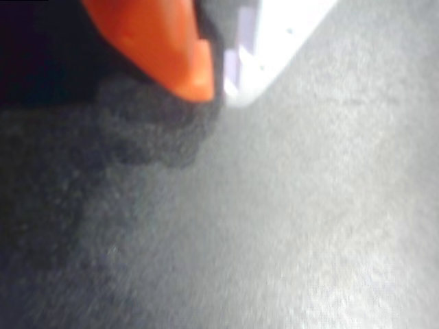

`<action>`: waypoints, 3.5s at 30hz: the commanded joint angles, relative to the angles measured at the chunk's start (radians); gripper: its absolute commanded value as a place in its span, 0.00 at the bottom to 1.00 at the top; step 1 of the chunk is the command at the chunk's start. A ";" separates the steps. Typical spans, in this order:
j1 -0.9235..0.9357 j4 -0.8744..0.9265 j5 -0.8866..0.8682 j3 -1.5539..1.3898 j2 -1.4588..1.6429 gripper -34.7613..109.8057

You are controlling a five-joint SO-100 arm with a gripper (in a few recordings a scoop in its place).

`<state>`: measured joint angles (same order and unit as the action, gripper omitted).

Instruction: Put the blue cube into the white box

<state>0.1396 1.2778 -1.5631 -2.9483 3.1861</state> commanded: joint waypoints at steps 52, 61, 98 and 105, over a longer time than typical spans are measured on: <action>-0.592 -0.591 -0.425 0.488 -1.074 0.38; -0.601 -0.561 -0.445 0.465 -1.062 0.39; -0.693 -0.640 -0.558 0.462 -1.197 0.43; -0.698 -0.652 -0.572 0.456 -1.204 0.43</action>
<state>-0.5476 0.6397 -2.1261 -2.5127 1.9819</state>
